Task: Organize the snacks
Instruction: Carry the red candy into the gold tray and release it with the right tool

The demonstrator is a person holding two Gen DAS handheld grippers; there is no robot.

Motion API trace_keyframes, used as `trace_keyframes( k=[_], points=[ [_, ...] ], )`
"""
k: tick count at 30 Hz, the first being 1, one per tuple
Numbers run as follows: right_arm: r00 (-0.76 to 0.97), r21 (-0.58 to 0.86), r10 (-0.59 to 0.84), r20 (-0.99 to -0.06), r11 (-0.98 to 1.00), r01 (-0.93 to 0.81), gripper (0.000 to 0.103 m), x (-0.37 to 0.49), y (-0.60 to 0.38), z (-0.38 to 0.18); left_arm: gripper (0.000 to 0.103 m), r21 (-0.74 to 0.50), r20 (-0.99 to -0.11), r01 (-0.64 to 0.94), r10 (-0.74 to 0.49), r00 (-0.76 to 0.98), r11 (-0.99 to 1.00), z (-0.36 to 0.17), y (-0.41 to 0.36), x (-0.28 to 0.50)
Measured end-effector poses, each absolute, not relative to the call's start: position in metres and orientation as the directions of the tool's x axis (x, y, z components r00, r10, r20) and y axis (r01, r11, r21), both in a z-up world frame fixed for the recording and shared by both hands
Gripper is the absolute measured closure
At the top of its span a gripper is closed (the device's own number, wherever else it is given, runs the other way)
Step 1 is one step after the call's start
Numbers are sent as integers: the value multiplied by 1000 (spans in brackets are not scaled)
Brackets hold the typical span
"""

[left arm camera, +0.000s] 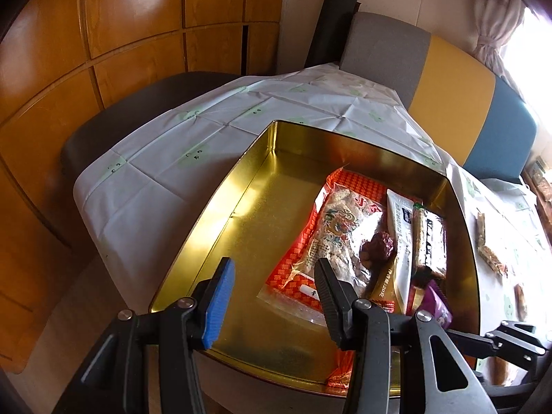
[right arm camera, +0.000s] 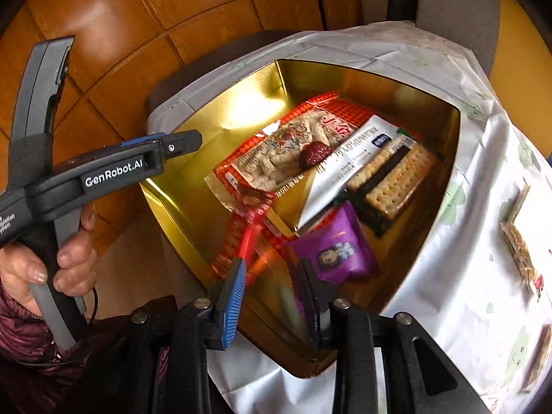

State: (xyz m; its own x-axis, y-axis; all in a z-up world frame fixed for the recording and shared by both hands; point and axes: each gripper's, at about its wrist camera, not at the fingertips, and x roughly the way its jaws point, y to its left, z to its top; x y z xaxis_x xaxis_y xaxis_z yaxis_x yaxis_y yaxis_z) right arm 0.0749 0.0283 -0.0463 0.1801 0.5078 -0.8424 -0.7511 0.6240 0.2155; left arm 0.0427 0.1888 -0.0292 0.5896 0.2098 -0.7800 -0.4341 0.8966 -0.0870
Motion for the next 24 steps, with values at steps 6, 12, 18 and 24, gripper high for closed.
trace_keyframes(
  k=[6, 12, 18, 24],
  points=[
    [219, 217, 520, -826, 650, -728, 72, 69, 4, -41, 55, -74, -781, -413, 205, 590, 908, -30, 179, 44],
    [283, 195, 517, -808, 688, -699, 72, 65, -25, -29, 55, -49, -772, -372, 201, 602, 927, -26, 162, 44],
    [356, 148, 466, -810, 750, -644, 70, 73, -60, -22, 55, -26, -762, -326, 192, 618, 945, -20, 145, 44],
    [439, 68, 367, -820, 824, -562, 67, 88, -115, -12, 55, -6, -758, -273, 174, 629, 962, -16, 127, 44]
  ],
)
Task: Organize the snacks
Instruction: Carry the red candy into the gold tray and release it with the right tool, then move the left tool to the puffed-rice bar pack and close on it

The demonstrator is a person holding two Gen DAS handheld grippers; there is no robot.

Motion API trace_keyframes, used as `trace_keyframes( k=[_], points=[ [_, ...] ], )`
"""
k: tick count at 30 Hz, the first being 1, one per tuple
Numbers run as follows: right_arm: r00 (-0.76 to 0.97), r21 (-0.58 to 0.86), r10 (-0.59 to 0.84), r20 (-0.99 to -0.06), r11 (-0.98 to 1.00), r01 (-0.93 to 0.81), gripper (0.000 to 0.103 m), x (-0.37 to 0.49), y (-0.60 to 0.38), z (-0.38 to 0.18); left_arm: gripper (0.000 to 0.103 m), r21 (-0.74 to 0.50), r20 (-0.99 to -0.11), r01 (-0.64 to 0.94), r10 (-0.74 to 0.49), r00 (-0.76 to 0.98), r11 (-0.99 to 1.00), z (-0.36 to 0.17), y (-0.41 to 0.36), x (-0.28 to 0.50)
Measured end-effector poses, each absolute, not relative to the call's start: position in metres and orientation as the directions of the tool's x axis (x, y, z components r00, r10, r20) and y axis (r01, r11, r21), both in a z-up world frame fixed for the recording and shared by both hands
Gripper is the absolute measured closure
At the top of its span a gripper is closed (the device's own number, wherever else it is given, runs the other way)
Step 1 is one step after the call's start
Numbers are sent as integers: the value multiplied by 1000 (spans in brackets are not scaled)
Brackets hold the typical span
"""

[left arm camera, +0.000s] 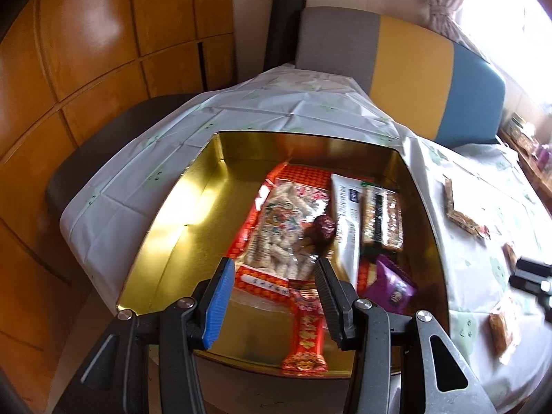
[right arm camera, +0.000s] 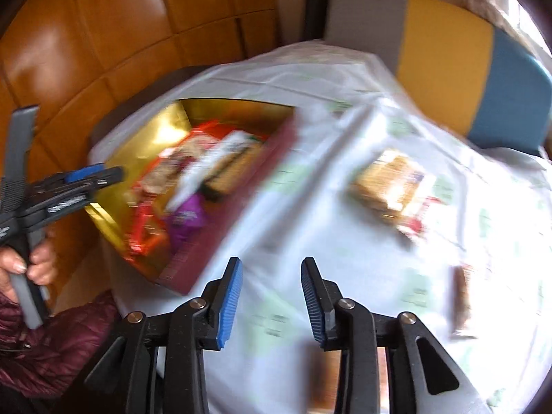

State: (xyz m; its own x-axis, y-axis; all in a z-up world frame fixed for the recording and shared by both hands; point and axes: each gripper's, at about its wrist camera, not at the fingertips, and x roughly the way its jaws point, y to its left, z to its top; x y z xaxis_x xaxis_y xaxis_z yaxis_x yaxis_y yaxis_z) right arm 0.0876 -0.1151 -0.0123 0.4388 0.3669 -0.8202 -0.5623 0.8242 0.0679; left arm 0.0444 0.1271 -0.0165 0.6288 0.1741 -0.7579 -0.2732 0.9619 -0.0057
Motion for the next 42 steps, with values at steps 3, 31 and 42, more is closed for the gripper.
trace_keyframes(
  k=[3, 31, 42],
  points=[
    [490, -15, 271, -829, 864, -504, 65, 101, -147, -9, 55, 2, -747, -229, 154, 647, 974, -12, 114, 44],
    [500, 81, 12, -866, 990, 116, 65, 164, -322, -39, 53, 65, -787, 73, 7, 617, 995, -24, 0, 57],
    [489, 80, 19, -872, 991, 103, 65, 166, -318, -42, 53, 21, -807, 104, -45, 589, 994, -25, -18, 81]
  ],
)
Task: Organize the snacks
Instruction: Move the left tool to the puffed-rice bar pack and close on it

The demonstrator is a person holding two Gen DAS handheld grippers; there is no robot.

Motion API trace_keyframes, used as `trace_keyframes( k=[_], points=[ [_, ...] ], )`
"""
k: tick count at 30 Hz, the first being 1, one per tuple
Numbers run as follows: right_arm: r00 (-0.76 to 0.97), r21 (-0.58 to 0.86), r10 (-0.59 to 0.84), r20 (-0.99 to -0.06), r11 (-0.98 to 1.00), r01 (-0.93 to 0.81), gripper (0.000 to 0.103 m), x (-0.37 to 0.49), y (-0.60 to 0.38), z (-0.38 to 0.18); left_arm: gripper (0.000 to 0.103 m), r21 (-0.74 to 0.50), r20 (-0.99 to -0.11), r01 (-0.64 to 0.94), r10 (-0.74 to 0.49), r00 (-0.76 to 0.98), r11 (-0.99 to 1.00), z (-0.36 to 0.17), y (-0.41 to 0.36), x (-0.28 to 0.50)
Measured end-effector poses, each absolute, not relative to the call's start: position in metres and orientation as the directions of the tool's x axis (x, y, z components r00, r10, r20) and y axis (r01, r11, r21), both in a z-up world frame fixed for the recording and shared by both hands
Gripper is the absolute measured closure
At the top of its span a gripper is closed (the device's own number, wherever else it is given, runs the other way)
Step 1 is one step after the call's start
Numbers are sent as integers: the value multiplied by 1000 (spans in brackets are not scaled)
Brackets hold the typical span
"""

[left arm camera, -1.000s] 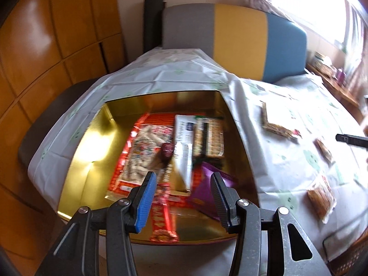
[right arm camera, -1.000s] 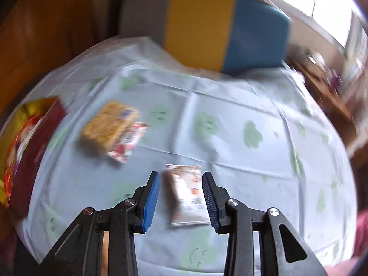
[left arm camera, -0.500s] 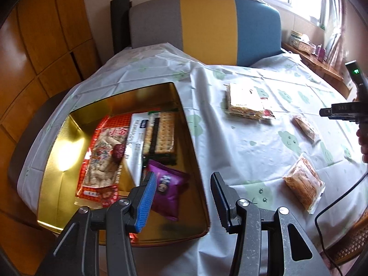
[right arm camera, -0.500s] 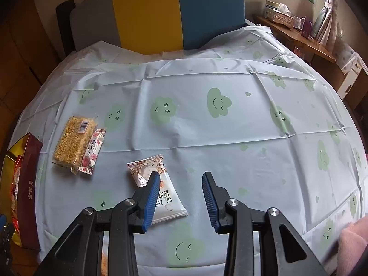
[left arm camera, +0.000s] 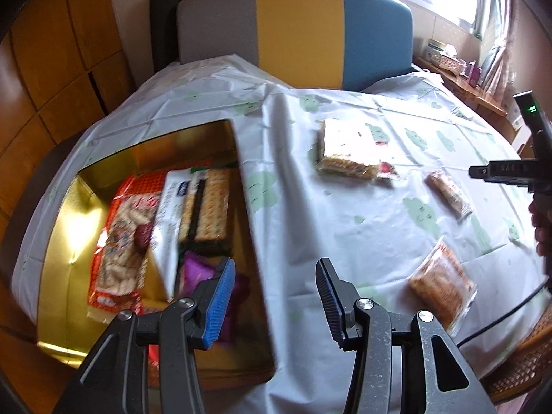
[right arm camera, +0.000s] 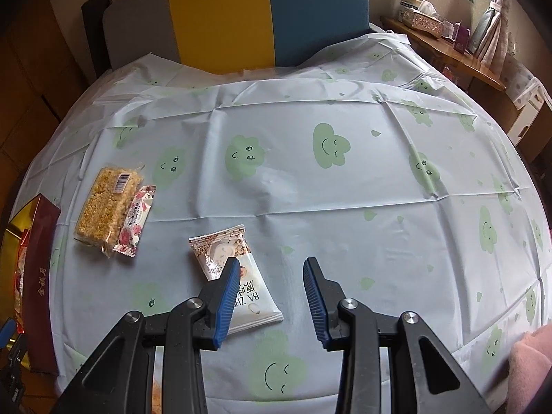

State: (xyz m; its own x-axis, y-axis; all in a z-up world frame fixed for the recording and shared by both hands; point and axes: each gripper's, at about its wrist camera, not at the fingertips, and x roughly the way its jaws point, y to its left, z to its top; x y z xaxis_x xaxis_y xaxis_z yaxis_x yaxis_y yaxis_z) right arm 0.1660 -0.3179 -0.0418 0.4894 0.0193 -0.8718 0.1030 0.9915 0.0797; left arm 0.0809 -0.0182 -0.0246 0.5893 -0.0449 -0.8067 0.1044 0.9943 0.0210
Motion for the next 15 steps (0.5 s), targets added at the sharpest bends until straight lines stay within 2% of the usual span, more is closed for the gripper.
trace_keyframes(
  k=[8, 14, 15],
  points=[
    [485, 93, 33, -874, 990, 101, 65, 167, -318, -42, 49, 20, -811, 139, -65, 582, 990, -25, -46, 106],
    [479, 104, 34, -877, 987, 120, 65, 167, -322, -42, 33, 30, -815, 163, -70, 575, 986, -28, -60, 127],
    [476, 106, 34, -879, 987, 123, 65, 167, -323, -43, 33, 29, -819, 163, -71, 570, 986, -29, -62, 132]
  ],
)
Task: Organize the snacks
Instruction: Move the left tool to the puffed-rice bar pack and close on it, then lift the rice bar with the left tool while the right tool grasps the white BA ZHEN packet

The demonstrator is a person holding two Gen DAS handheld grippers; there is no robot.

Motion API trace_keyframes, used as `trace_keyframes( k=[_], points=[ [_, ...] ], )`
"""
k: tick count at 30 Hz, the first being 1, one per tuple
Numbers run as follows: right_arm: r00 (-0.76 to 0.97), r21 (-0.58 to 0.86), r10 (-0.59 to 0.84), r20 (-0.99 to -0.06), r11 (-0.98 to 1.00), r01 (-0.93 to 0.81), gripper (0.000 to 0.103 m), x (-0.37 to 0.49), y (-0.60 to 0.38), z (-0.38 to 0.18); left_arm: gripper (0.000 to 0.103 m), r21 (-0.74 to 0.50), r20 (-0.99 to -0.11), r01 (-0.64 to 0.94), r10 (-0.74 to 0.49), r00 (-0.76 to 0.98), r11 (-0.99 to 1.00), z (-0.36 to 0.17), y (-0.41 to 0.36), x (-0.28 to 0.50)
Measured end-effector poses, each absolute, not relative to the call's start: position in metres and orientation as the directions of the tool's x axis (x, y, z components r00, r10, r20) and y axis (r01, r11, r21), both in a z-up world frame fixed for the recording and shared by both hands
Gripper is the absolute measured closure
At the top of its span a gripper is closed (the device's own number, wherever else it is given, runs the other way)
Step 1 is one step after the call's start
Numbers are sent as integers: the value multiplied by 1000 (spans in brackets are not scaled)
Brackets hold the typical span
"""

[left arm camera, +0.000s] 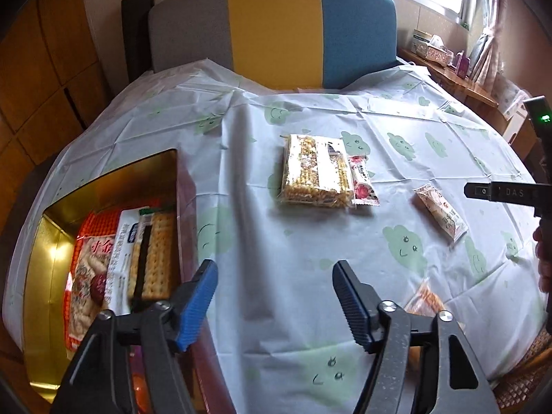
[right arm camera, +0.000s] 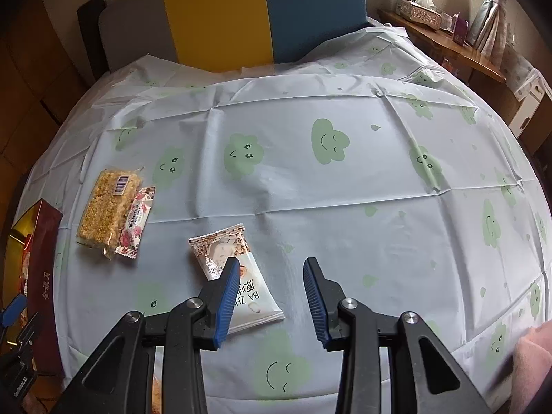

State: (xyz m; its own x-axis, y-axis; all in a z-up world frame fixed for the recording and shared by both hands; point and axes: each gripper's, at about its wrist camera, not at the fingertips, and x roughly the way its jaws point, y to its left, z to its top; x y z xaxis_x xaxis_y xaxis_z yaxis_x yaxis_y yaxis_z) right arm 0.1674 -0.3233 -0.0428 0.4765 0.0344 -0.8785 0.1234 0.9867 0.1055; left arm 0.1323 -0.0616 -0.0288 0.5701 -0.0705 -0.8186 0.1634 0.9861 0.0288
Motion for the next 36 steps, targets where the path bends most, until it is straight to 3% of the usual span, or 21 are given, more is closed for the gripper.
trace_keyframes(
  k=[10, 12, 15, 18, 29, 32, 33, 34, 36],
  points=[
    [479, 118, 46, -877, 986, 122, 65, 167, -324, -42, 28, 37, -839, 219, -89, 537, 975, -35, -91, 192],
    [480, 123, 48, -876, 984, 125, 65, 167, -324, -41, 20, 36, -846, 229, -92, 526, 973, -38, -96, 204],
    [482, 128, 51, -875, 984, 128, 65, 167, -325, -40, 19, 35, -855, 245, -98, 509, 969, -44, -104, 221],
    [481, 130, 53, -875, 983, 128, 65, 168, -326, -40, 11, 54, -864, 268, -90, 496, 962, -53, -113, 236],
    [476, 139, 63, -877, 982, 128, 65, 170, -327, -42, 11, 64, -896, 258, -58, 441, 964, -83, -125, 278],
    [473, 138, 61, -879, 982, 130, 65, 171, -328, -42, 17, 41, -899, 241, -69, 432, 970, -88, -123, 285],
    [472, 136, 60, -880, 982, 129, 65, 172, -328, -43, 26, 39, -893, 233, -71, 445, 972, -87, -122, 285],
    [470, 135, 59, -881, 982, 129, 65, 172, -329, -44, 29, 50, -885, 231, -64, 460, 972, -85, -122, 283],
    [469, 136, 60, -881, 982, 130, 65, 173, -330, -44, 29, 53, -883, 227, -60, 465, 973, -84, -120, 278]
  ],
)
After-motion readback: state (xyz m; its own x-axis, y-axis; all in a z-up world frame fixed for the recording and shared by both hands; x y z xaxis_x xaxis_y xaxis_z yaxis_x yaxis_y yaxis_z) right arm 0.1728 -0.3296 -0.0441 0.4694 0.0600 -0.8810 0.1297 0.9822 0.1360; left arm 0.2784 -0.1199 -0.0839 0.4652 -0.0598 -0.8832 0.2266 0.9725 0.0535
